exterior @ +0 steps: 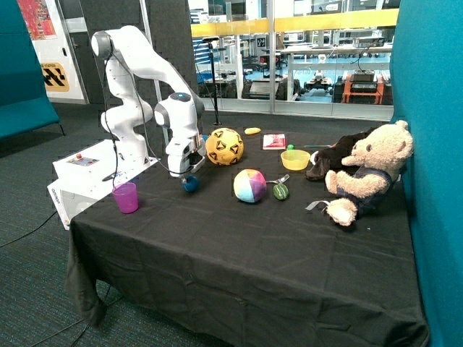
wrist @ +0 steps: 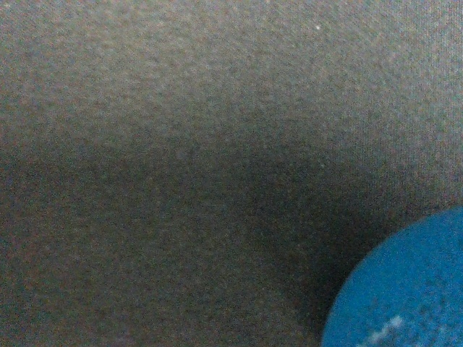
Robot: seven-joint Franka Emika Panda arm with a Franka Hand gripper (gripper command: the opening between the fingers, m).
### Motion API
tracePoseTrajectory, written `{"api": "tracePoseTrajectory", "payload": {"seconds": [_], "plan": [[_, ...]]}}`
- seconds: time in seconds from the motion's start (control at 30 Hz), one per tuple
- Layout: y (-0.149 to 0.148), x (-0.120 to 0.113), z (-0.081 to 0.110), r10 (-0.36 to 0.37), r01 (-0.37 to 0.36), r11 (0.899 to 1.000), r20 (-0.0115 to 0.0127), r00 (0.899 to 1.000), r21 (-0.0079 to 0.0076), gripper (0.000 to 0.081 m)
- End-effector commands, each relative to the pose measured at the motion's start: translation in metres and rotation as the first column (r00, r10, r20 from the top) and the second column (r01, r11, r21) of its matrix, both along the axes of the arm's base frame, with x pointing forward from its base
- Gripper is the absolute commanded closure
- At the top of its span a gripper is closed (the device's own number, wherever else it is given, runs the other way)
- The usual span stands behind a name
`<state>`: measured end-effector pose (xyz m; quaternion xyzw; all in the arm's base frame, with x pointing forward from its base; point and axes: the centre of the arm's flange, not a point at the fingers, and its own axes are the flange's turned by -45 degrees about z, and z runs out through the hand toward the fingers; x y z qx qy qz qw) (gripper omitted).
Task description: Sort the balls from left to right in order of size
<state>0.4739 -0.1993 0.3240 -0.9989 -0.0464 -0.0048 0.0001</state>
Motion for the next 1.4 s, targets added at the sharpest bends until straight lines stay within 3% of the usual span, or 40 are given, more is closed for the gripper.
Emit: {"api": "tracePoseTrajectory", "payload": {"seconds": [0.0, 0.33, 0.57, 0.7, 0.77, 0.87, 0.97, 1.0, 1.07, 1.1, 1.23, 1.37], "plan": [[0.007, 0.013, 0.019, 0.018, -0.018, 1.0, -0.0096, 1.0, -0.0006, 0.0062], [0.022, 0.045, 0.042, 0.048, -0.048, 0.999, -0.0096, 0.999, -0.0006, 0.0056], [0.033, 0.059, 0.052, 0.031, -0.031, 1.0, -0.0096, 0.999, -0.0006, 0.0072], [0.035, 0.072, 0.054, -0.109, 0.109, 0.994, -0.0096, 0.994, -0.0006, 0.0075], [0.035, 0.075, 0.054, -0.13, 0.13, 0.992, -0.0096, 0.991, -0.0006, 0.0078], [0.033, 0.083, 0.055, -0.22, 0.22, 0.975, -0.0096, 0.975, -0.0006, 0.0083], [0.031, 0.089, 0.055, -0.247, 0.247, 0.969, -0.0096, 0.969, -0.0006, 0.0083], [0.03, 0.092, 0.055, -0.279, 0.279, 0.96, -0.0096, 0.96, -0.0006, 0.0079], [0.029, 0.096, 0.055, -0.302, 0.302, 0.953, -0.0096, 0.953, -0.0006, 0.0072], [0.028, 0.098, 0.055, -0.333, 0.333, 0.943, -0.0096, 0.943, -0.0006, 0.0068], [0.027, 0.104, 0.052, -0.382, 0.382, 0.924, -0.0096, 0.924, -0.0006, 0.0058], [0.032, 0.114, 0.049, -0.4, 0.4, 0.917, -0.0096, 0.917, -0.0006, 0.006]]}}
